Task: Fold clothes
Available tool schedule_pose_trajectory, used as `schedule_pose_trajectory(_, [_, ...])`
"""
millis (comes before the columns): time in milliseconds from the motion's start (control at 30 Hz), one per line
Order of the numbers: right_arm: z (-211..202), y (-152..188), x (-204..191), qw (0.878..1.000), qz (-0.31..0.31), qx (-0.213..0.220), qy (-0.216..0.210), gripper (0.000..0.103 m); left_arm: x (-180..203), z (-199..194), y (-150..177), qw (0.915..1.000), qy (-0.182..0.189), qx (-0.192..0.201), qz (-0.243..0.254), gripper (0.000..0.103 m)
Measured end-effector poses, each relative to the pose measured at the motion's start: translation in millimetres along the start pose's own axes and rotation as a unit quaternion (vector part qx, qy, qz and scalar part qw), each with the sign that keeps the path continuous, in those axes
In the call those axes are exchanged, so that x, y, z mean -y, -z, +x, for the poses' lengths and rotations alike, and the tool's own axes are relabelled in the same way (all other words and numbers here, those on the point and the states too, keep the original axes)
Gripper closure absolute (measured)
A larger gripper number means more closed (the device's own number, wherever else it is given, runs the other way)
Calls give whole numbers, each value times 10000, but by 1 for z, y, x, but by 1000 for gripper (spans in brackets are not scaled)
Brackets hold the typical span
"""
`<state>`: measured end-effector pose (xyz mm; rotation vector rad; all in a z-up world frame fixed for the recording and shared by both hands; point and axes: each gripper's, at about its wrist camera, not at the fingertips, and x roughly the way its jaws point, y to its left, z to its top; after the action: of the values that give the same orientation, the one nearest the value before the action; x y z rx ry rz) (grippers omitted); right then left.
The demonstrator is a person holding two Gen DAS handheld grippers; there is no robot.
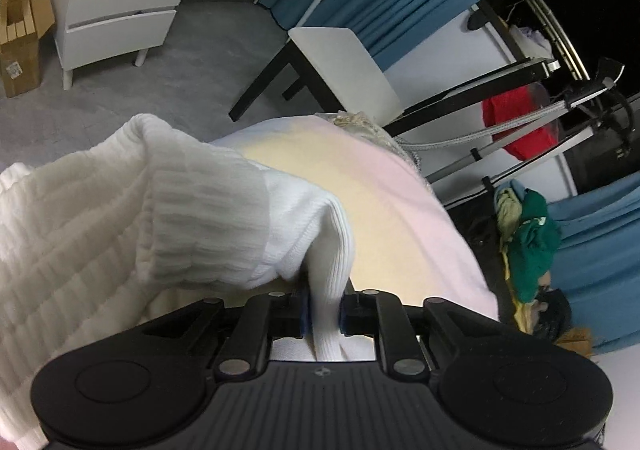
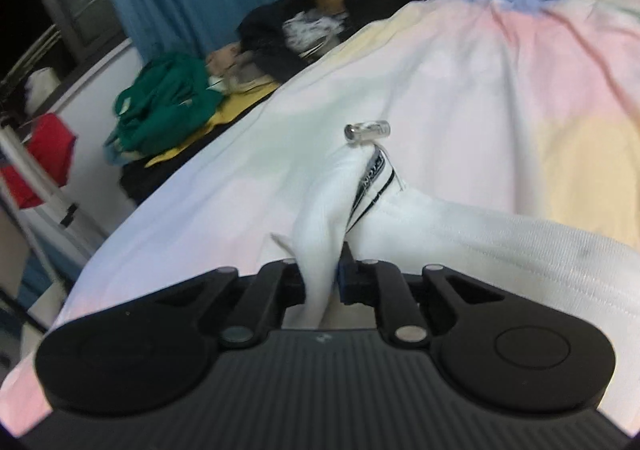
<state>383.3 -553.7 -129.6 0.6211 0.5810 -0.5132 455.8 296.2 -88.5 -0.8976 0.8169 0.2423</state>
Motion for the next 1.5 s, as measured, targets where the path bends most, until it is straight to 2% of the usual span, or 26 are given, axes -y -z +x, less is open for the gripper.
schedule_pose_trajectory(100, [-16, 8, 16, 9996, 33, -22, -268, 68, 0, -1, 8, 9994, 19, 167, 291, 83])
schedule_pose_trajectory(167, [-33, 15, 29, 9982, 101, 51, -589, 43, 1, -6, 15, 9987, 151, 269, 412, 72])
schedule_pose_trajectory(233, [-54, 22, 41, 9957, 86, 235, -897, 36, 3, -18, 28, 9971, 285, 428, 553, 49])
schedule_pose_trajectory(300, [-75, 32, 57, 9927, 318, 434, -1082, 36, 5, -38, 47, 9945, 419, 639, 713, 36])
schedule_pose_trajectory(400, [-103, 52, 90, 9794, 1367, 475, -1406, 33, 3, -72, 85, 9921, 586, 836, 722, 22])
schedule_pose_trajectory(500, [-127, 75, 121, 9501, 2566, 285, -1749, 33, -7, -107, 127, 9926, 707, 849, 503, 22])
schedule_pose_trajectory(567, [-136, 83, 128, 9362, 2999, -217, -1820, 33, -17, -125, 150, 9941, 701, 786, 269, 22])
schedule_pose_trajectory(667, [-151, 95, 128, 9327, 3129, -747, -1631, 33, -30, -136, 170, 9967, 638, 447, -209, 22])
schedule_pose_trajectory(767, [-144, 118, 122, 9132, 3294, -1228, -2061, 33, -48, -127, 181, 9955, 628, 220, -674, 22])
schedule_pose_trajectory(833, [-137, 132, 118, 8993, 3363, -1529, -2341, 33, -59, -115, 183, 9938, 761, 112, -806, 22])
schedule_pose_trajectory(933, [-122, 141, 112, 9061, 3173, -1751, -2184, 35, -75, -95, 179, 9903, 931, 34, -1035, 22])
schedule_pose_trajectory(1000, [-112, 145, 111, 9080, 3150, -1730, -2152, 35, -82, -85, 174, 9866, 1108, 94, -1198, 22])
schedule_pose_trajectory(1100, [-105, 144, 109, 9104, 3237, -1364, -2186, 35, -82, -70, 161, 9843, 1306, 249, -1160, 23])
schedule_pose_trajectory(1233, [-89, 133, 101, 9273, 2977, -679, -2165, 37, -68, -48, 145, 9893, 1118, 465, -811, 31])
schedule_pose_trajectory(1300, [-77, 125, 100, 9334, 2857, -453, -2121, 45, -64, -41, 140, 9899, 1058, 618, -713, 37])
schedule_pose_trajectory(1367, [-68, 117, 103, 9378, 2794, -230, -2049, 72, -63, -36, 137, 9898, 1026, 701, -691, 46])
schedule_pose_trajectory(1433, [-65, 113, 104, 9382, 2827, -67, -1997, 87, -63, -33, 134, 9895, 1047, 755, -648, 60])
schedule_pose_trajectory(1500, [-63, 109, 104, 9383, 2859, 96, -1945, 92, -60, -38, 136, 9903, 989, 787, -578, 71])
